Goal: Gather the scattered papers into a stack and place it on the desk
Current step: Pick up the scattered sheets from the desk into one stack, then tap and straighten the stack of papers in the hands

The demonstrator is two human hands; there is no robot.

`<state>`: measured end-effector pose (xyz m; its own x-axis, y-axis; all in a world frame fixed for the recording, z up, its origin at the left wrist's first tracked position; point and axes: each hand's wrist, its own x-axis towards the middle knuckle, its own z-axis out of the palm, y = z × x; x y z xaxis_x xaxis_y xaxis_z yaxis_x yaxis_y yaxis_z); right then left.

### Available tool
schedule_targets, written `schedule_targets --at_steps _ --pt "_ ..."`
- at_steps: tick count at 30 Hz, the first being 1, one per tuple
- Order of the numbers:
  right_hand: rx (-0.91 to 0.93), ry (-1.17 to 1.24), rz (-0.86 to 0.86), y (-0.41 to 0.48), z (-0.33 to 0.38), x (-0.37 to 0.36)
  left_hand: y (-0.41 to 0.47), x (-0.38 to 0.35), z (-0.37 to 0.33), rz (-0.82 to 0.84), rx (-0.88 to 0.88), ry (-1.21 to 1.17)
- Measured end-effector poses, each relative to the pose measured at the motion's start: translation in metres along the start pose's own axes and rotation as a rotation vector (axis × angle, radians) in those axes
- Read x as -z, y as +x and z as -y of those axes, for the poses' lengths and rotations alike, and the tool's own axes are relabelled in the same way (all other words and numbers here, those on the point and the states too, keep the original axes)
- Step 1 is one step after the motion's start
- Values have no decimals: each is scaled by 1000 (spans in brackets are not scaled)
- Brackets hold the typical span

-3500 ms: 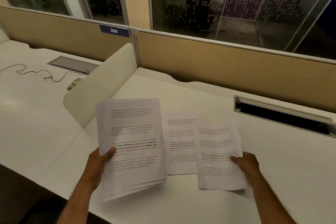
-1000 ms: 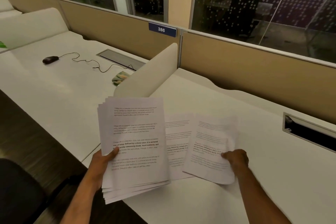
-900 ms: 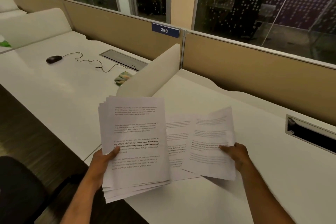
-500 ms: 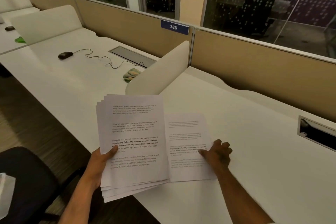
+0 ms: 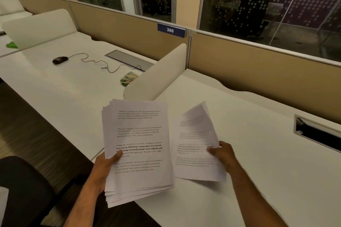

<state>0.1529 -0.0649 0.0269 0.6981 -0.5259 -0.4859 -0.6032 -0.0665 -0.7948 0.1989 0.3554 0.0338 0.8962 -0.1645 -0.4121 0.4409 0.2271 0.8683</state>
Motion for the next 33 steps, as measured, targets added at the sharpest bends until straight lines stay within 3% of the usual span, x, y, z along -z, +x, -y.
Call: schedule_targets --at_steps 6,12,15,20,26,30,33 --pt "131 477 62 -40 7 97 18 -27 3 38 -18 83" --pt "157 588 225 -83 -18 122 27 -107 21 202 24 178" --pt "97 592 245 -93 -35 115 23 -157 34 297 45 217" --pt "30 615 107 -96 -68 126 4 -235 61 416 111 219" --pt "202 500 -29 -103 -92 174 -25 -307 97 555 167 241" --pt "294 423 -12 -103 -102 215 -34 -337 114 587 169 302" --pt "263 342 10 -102 -108 238 -39 -354 117 597 109 342"
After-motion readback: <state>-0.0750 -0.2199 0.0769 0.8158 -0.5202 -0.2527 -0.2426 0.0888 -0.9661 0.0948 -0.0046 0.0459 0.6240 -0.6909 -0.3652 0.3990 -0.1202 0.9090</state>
